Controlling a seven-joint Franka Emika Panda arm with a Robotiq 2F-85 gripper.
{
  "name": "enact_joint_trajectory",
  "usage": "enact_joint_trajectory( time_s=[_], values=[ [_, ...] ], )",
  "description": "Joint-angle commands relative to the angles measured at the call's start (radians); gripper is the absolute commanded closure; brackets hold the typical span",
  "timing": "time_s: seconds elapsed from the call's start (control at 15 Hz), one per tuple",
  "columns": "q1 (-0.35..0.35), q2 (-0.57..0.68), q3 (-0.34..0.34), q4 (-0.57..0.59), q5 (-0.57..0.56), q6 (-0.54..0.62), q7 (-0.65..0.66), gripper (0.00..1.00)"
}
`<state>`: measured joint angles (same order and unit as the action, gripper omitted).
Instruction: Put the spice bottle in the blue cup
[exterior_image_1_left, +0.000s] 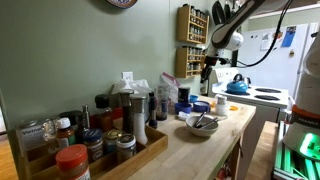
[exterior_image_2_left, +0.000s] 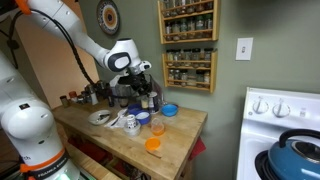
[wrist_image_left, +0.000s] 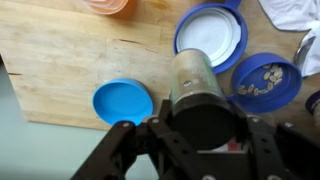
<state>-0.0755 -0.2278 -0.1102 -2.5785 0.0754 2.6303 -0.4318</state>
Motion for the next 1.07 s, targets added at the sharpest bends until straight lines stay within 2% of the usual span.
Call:
enact_joint_trajectory(
  time_s=[0.0,0.4,0.6,0.8,1.0],
  values=[
    [0.025,-0.025,-0.032,-0.093,0.006,0.055,-0.023,0.71],
    [0.142,-0.019,-0.09,-0.185,0.199,0.266,-0.1,0.71],
    [0.174,0.026,-0.079,-0.168,0.269,0.319,-0.133,0.71],
    [0.18,0.082,-0.062,-0.169,0.259,0.381,-0.116,0.71],
    [0.142,0.154,-0.036,-0.164,0.186,0.43,-0.071,0.71]
  ],
)
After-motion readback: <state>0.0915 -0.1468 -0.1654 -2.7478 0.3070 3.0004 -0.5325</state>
